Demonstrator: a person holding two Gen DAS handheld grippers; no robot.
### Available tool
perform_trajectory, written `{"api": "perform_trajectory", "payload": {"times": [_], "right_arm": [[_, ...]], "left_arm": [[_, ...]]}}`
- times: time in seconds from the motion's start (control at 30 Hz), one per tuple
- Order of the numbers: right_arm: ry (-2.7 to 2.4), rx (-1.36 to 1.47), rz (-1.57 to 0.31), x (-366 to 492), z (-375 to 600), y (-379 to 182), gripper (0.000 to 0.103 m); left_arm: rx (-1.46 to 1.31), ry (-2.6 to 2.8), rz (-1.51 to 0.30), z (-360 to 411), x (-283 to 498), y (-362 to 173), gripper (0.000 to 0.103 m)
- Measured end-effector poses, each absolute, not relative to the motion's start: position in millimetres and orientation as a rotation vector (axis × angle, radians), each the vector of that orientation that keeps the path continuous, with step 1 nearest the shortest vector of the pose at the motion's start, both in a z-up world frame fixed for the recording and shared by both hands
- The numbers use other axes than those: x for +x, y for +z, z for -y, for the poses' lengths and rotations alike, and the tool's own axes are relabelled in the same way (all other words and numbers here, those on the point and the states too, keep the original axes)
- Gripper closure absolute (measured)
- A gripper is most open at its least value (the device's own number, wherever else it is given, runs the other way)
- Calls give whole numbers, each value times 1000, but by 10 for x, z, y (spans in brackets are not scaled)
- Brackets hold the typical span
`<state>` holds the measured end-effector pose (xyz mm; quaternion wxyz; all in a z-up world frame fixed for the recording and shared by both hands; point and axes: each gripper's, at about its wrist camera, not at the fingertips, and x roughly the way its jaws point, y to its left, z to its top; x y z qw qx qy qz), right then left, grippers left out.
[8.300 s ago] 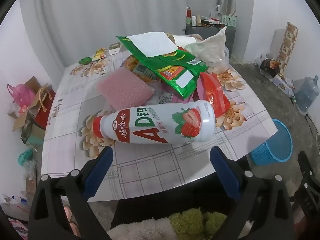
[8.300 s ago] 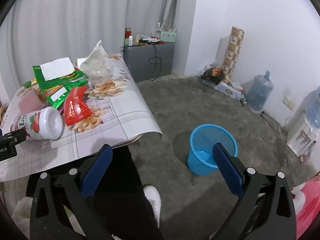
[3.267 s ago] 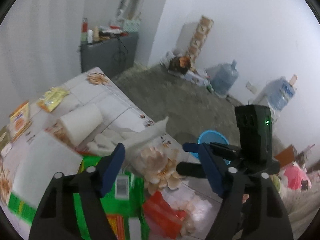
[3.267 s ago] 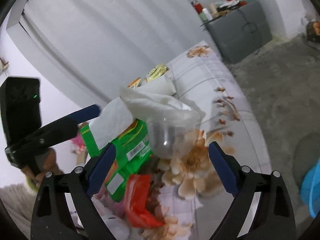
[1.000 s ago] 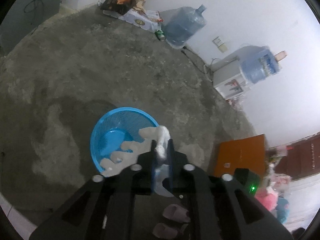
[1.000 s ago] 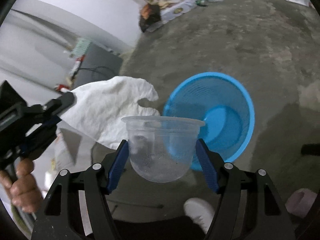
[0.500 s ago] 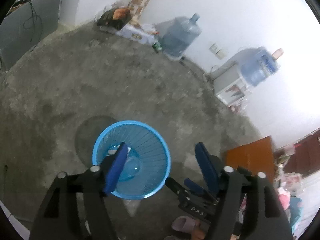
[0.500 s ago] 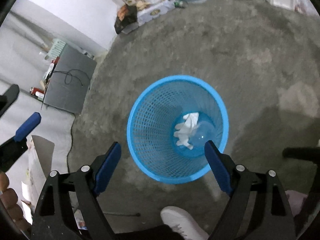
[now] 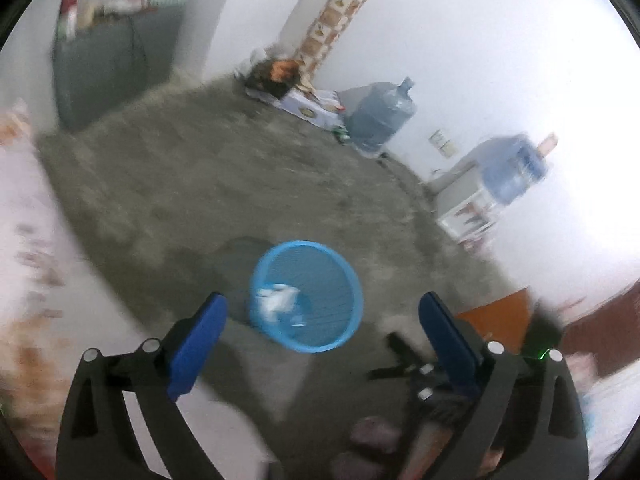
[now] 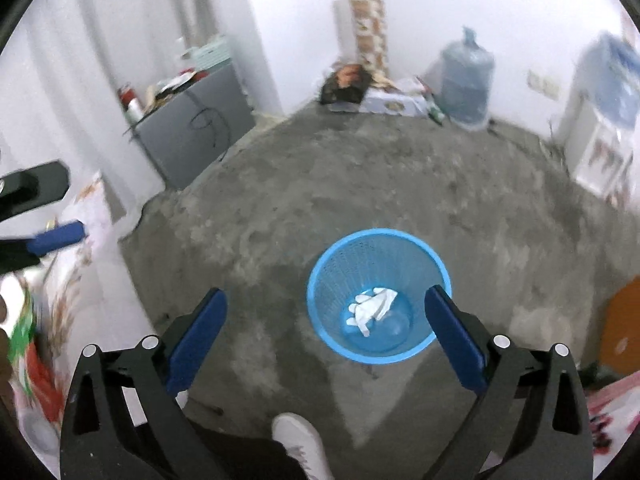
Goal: Collect trash
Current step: 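Open both tools to drop the tissue and cup into the wastebasket, then grasp the white tissue sheet with the left tool while the right tool grasps the white paper cup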
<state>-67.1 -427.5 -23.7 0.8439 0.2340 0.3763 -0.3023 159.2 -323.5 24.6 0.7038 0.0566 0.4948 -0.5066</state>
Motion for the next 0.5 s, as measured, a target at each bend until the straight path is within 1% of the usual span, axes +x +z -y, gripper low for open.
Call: {"api": "perform_trajectory", "payload": {"times": [0.1,0.23,0.5], "right_arm": [[-598,433,-769,-604,4056,-89,8],[-586,354,-753,-485,3811,87,8],[-499,201,-659,-400,3452,428,8]], "left_arm": [[178,-1067,-1028,2743,1638,477,8],[155,-997,-987,2173,1730,664,7],[3,-874,-939,1135,1862,894,7]]}}
